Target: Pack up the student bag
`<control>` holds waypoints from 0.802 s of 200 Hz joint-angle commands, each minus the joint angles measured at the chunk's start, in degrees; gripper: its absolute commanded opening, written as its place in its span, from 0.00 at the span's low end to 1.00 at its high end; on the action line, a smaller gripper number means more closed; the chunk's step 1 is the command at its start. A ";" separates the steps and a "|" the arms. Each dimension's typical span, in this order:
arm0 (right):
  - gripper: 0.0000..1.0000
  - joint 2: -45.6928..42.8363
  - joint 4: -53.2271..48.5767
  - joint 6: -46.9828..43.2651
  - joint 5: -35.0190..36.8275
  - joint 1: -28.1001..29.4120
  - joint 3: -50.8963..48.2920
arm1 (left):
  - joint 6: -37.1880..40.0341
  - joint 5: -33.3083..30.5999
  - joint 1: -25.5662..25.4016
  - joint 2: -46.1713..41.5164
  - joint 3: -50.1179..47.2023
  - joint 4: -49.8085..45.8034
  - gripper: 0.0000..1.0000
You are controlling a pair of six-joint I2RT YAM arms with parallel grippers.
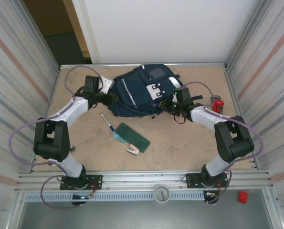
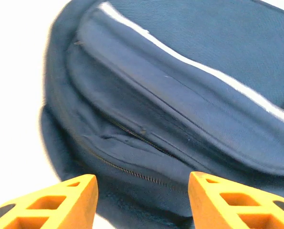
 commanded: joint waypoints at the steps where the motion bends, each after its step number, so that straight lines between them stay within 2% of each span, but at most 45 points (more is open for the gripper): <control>1: 0.44 -1.53 -2.71 -3.69 2.75 0.42 -0.18 | -13.74 -3.25 -0.38 -7.92 -4.72 4.46 0.60; 18: 0.54 -5.20 -4.86 -7.05 5.61 0.45 -0.96 | -16.53 -8.31 -3.85 -13.14 -9.67 7.62 0.69; 35: 0.58 -7.54 -5.36 -9.17 7.44 0.98 -1.10 | -17.23 -14.26 -9.20 -16.56 -12.06 8.76 0.70; 65: 0.64 -5.58 -10.72 -9.62 14.31 -1.27 3.15 | -20.20 -15.85 -18.93 -14.74 -10.50 9.58 0.70; 95: 0.65 2.05 -6.45 -6.45 5.49 -6.89 4.94 | -21.75 -20.22 -26.31 -6.61 -4.52 7.24 0.69; 112: 0.56 4.73 -5.43 -5.99 3.43 -6.22 5.83 | -22.62 -22.91 -28.39 -1.10 0.68 3.07 0.69; 134: 0.41 4.60 -5.27 -5.91 6.03 -4.46 3.62 | -21.61 -27.73 -30.65 4.95 7.06 -3.84 0.70; 160: 0.29 3.59 -3.05 -4.68 7.83 -3.59 -1.12 | -21.28 -31.90 -31.08 7.02 5.55 -5.05 0.72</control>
